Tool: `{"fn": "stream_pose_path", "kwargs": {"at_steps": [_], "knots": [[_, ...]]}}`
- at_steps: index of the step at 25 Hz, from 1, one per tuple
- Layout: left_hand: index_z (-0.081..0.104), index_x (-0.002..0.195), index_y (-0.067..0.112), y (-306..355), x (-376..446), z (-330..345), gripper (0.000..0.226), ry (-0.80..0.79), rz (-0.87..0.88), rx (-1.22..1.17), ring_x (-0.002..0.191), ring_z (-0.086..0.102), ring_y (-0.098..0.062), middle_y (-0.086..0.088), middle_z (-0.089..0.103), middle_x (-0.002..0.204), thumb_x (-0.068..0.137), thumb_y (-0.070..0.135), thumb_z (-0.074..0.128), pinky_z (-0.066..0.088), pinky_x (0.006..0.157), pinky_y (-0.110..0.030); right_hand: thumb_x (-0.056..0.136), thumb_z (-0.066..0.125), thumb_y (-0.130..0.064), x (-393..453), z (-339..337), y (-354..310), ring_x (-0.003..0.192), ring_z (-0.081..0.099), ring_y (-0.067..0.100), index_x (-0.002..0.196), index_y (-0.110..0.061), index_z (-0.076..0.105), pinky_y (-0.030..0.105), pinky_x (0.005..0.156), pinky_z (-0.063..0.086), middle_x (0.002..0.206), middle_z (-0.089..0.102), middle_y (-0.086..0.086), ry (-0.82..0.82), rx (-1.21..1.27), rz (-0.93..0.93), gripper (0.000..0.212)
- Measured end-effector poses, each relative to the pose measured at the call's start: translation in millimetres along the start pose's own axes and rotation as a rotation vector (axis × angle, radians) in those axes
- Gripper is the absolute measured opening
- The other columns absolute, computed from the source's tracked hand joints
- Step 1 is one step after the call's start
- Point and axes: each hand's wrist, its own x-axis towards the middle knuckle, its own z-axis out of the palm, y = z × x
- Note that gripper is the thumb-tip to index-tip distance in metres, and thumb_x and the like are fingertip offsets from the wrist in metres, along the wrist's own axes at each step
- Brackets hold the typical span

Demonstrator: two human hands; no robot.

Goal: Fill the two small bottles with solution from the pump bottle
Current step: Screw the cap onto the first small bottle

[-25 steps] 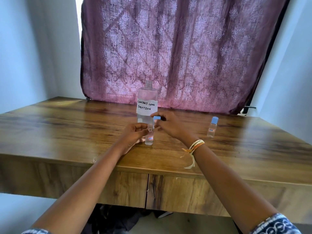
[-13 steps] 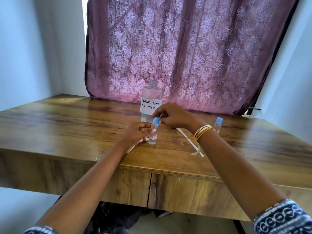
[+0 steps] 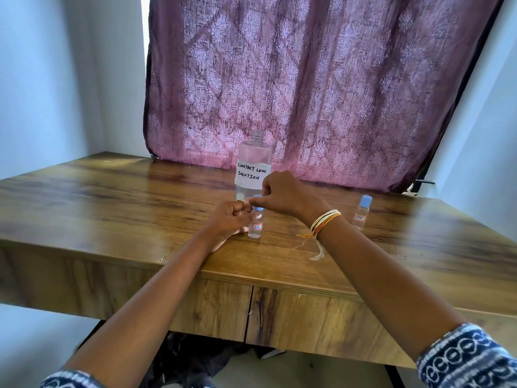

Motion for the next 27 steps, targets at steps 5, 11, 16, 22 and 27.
{"fn": "stream_pose_path", "kwargs": {"at_steps": [5,11,16,22,27], "knots": [[0.072,0.088,0.011,3,-3,1,0.013,-0.018,-0.007,-0.039,0.085,0.060,-0.025,-0.007,0.062,0.074,0.077,0.012,0.077,0.049,0.085,-0.048,0.080,0.071,-0.039,-1,0,-1,0.071,0.060,0.015,0.079,-0.006,0.068,0.029,0.064,0.048,0.082,0.069,0.010,-0.078,0.089,0.004,0.034],[0.072,0.092,0.014,4,-3,1,0.011,-0.017,-0.014,0.001,0.082,0.065,-0.017,0.002,0.069,0.073,0.082,0.010,0.074,0.051,0.079,-0.036,0.078,0.069,0.000,0,-16,-4,0.086,0.067,0.008,0.098,-0.006,0.075,0.014,0.079,0.052,0.099,0.075,0.008,-0.127,0.285,-0.091,0.022],[0.075,0.081,0.021,5,-4,1,0.012,-0.015,-0.003,0.017,0.086,0.067,-0.020,0.007,0.067,0.067,0.082,0.010,0.073,0.052,0.085,-0.041,0.075,0.078,-0.030,3,-2,-10,0.064,0.058,0.010,0.063,-0.007,0.066,0.023,0.054,0.043,0.074,0.069,0.005,0.058,0.087,-0.005,0.029],[0.076,0.074,0.024,5,-5,1,0.015,-0.015,-0.002,0.024,0.089,0.063,-0.026,0.006,0.068,0.065,0.082,0.010,0.074,0.047,0.083,-0.044,0.080,0.069,-0.002,-1,-16,-6,0.094,0.066,0.013,0.110,-0.002,0.069,0.021,0.080,0.054,0.104,0.071,0.007,-0.181,0.349,0.009,0.030],[0.075,0.085,0.018,5,-5,0,0.007,-0.012,-0.002,0.019,0.097,0.058,-0.034,-0.023,0.061,0.095,0.081,0.012,0.075,0.046,0.091,-0.054,0.076,0.072,0.001,-3,-17,0,0.089,0.068,0.016,0.108,-0.002,0.070,0.028,0.081,0.054,0.096,0.072,0.012,-0.124,0.367,0.008,0.032]]}}
